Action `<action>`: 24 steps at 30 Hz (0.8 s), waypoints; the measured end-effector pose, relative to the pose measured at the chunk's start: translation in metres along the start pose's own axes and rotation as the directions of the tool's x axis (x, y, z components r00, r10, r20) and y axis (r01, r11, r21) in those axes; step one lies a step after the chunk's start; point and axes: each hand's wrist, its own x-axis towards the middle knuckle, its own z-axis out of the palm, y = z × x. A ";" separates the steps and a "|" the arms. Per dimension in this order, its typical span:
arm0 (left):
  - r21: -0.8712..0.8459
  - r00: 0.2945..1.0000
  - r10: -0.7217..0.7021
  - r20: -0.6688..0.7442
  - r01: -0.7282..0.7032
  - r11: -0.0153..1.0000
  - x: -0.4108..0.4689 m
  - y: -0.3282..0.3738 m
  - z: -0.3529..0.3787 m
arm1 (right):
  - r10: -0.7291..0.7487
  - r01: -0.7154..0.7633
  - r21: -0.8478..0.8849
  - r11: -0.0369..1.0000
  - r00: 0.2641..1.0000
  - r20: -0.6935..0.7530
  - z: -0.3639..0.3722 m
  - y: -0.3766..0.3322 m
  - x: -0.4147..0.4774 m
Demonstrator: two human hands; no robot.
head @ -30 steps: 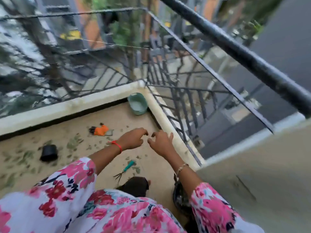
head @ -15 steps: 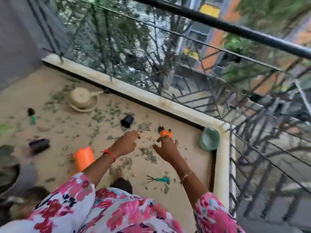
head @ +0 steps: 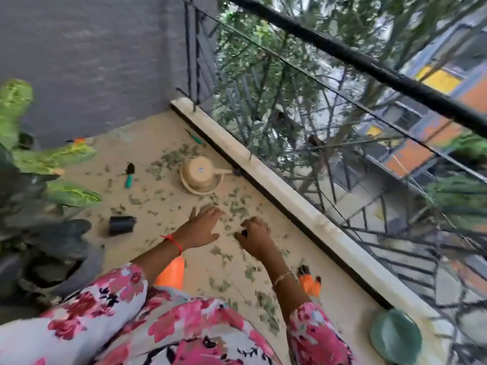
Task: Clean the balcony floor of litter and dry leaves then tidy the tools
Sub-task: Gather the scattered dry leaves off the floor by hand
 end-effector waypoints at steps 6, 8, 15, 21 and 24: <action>-0.061 0.983 -0.182 -0.024 0.181 0.982 0.031 -0.062 -0.049 | -0.144 0.149 -0.052 0.988 0.986 0.083 -0.019 -0.052 0.089; -0.078 0.970 -0.239 -0.039 0.236 0.969 0.044 -0.079 -0.058 | -0.176 0.186 -0.082 0.979 0.977 0.120 -0.023 -0.063 0.119; -0.172 0.905 -0.423 -0.033 0.412 0.895 0.120 -0.160 -0.097 | -0.296 0.328 -0.124 0.936 0.929 0.224 -0.052 -0.114 0.265; -0.172 0.855 -0.519 0.029 0.515 0.840 0.194 -0.213 -0.140 | -0.351 0.424 -0.181 0.887 0.875 0.332 -0.095 -0.153 0.389; -0.170 0.836 -0.549 -0.010 0.539 0.825 0.221 -0.235 -0.169 | -0.387 0.478 -0.213 0.852 0.850 0.356 -0.113 -0.175 0.437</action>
